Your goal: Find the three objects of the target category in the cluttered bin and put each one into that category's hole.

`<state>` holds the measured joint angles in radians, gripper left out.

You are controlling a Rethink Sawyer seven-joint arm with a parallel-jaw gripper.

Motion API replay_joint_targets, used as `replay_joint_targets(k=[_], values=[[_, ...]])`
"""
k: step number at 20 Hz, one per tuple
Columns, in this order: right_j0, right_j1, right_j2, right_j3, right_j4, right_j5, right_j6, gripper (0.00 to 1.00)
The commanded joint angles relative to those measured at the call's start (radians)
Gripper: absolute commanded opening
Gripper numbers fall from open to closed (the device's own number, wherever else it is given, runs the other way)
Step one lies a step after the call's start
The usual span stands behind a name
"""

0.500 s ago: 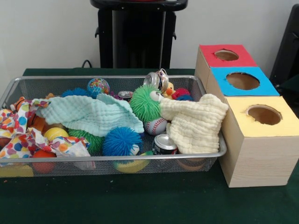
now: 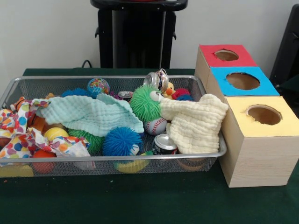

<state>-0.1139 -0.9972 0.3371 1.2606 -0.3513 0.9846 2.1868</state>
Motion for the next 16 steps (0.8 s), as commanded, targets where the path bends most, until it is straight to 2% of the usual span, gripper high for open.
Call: replay_joint_targets(k=[1,5,12,16], values=[[-0.014,0.022,-0.062,-0.035,-0.065,0.104,0.011,0.0],[-0.035,0.009,-0.058,-0.032,-0.048,0.109,-0.004,0.0],[-0.089,-0.031,-0.045,-0.008,-0.015,0.123,-0.084,0.0],[-0.129,-0.06,-0.026,-0.012,0.009,0.168,-0.14,0.0]])
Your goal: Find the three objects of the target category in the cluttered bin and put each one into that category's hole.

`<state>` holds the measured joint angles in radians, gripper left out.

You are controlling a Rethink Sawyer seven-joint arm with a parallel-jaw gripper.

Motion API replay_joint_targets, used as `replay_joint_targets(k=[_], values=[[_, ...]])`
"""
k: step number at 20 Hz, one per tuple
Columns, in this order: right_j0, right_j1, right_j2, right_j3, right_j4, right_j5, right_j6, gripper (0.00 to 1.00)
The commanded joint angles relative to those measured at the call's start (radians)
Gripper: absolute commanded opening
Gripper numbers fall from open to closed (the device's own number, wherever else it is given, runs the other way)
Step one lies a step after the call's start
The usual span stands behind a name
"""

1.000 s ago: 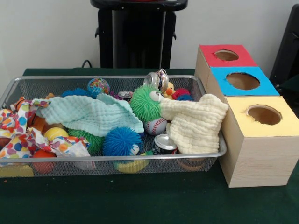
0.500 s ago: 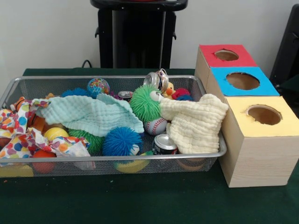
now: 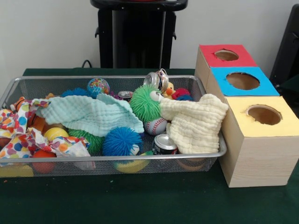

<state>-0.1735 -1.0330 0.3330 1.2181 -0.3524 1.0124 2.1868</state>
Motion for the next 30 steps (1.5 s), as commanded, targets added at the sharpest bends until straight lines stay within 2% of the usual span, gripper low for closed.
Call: replay_joint_targets(k=[1,5,16,30], values=[[-0.081,-0.031,-0.013,0.022,0.022,0.158,-0.151,0.0],[-0.118,-0.063,0.012,-0.001,0.065,0.232,-0.187,0.0],[-0.211,-0.095,0.069,-0.087,0.101,0.383,-0.297,0.0],[-0.293,-0.134,0.105,-0.106,0.129,0.462,-0.394,0.0]])
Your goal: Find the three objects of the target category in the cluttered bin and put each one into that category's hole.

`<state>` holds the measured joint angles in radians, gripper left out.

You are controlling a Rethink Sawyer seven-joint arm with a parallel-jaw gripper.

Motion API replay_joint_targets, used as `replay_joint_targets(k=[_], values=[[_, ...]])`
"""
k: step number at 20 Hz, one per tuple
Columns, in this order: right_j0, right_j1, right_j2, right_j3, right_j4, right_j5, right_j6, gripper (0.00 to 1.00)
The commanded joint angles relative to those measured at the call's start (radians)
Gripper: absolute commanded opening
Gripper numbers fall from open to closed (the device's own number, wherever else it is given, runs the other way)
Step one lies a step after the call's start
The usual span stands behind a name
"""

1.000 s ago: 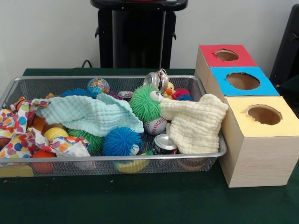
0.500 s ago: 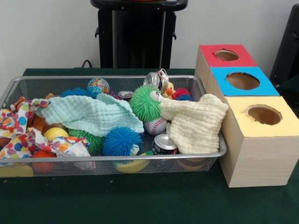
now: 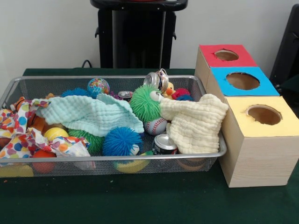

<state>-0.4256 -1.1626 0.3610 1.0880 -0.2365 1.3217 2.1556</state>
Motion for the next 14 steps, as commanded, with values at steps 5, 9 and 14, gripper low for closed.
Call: replay_joint_targets(k=[5,9,14], values=[[-0.07,-0.001,0.094,0.008,0.023,0.174,-0.407,0.0],[-0.094,0.0,0.107,-0.015,0.027,0.202,-0.439,0.0],[-0.127,-0.005,0.117,-0.005,0.038,0.198,-0.472,0.0]])
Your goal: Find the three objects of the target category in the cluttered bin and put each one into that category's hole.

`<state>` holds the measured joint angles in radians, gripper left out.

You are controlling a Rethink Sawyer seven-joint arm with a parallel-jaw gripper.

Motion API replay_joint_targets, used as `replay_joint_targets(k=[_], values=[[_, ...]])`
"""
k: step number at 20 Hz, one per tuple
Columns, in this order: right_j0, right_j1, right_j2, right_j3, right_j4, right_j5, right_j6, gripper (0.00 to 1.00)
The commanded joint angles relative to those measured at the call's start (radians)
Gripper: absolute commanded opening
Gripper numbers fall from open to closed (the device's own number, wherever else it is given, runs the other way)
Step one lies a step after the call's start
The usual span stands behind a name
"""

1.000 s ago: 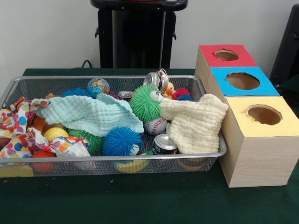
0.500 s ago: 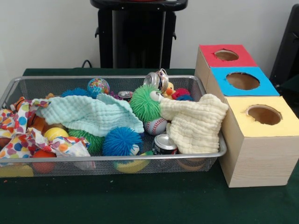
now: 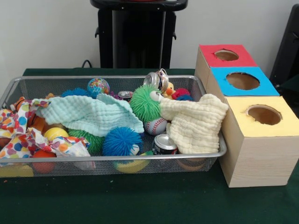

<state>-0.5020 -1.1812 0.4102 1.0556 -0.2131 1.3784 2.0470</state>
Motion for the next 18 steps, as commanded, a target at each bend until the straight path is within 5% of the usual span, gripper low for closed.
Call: replay_joint_targets(k=[1,18], values=[[-0.059,0.012,0.068,0.029,0.016,0.14,-0.365,0.0],[-0.189,0.036,0.113,-0.009,0.037,0.164,-0.486,0.0]])
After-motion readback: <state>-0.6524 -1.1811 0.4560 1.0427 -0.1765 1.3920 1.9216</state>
